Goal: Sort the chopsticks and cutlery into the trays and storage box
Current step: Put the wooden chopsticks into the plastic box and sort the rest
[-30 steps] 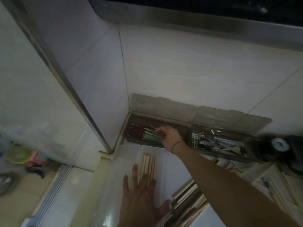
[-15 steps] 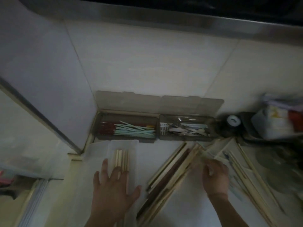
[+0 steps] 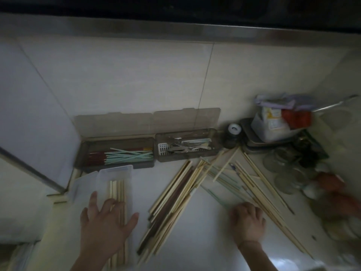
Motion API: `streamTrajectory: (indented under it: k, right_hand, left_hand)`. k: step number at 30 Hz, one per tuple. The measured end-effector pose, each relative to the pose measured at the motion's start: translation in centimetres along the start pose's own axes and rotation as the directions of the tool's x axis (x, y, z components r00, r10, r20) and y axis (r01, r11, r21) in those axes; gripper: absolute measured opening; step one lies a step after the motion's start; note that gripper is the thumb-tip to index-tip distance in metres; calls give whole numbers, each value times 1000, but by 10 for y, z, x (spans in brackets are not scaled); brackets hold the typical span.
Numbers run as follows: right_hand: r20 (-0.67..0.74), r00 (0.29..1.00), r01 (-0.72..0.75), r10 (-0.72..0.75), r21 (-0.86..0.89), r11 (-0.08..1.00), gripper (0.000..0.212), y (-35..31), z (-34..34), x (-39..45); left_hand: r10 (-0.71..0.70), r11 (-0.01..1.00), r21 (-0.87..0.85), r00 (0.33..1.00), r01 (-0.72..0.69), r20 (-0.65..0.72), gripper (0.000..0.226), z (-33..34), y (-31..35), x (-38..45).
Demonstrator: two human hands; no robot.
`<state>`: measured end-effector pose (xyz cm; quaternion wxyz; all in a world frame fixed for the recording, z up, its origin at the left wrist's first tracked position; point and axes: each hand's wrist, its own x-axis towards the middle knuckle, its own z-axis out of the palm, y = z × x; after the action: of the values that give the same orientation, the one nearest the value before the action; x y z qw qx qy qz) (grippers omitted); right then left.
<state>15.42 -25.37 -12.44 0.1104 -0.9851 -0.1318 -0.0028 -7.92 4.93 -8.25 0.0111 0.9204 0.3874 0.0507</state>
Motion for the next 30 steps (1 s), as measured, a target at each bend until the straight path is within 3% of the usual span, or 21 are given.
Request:
streamTrajectory:
  k: [3,8,12,18,21,25,30]
  right_hand:
    - [14,1000,-14,15,-42,999,14,3,-4,-2]
    - [62,998,-2,6,-54,999,13,-2,-15,0]
    - [28,996,82,-87,133,988,3,-22,-36,8]
    - [61,949,275,-310,324,905,17,-93,-49,34]
    - [75,889,377,-453,443,813,16,-147,-48,47]
    - [-3,788,558,-615,424,713,11,-227,-44,65]
    - [122,682,591,-721,488,642,19,-310,-27,89]
  left_hand:
    - [-1,1000,-11,1000,1,-2,62,1,1,-1]
    - [-1,999,-33,1000,1,-3,65,2,0,-1]
    - [5,999,-46,1000,-5,-14,66,1,0,-1]
    - [6,999,-50,1000,-6,-13,65,-2,2,0]
    - [3,999,-44,1000,-2,6,64,-4,2,2]
    - [-4,998,-57,999,7,44,63,-6,1,1]
    - [-18,995,-94,998,22,52,65,-6,4,3]
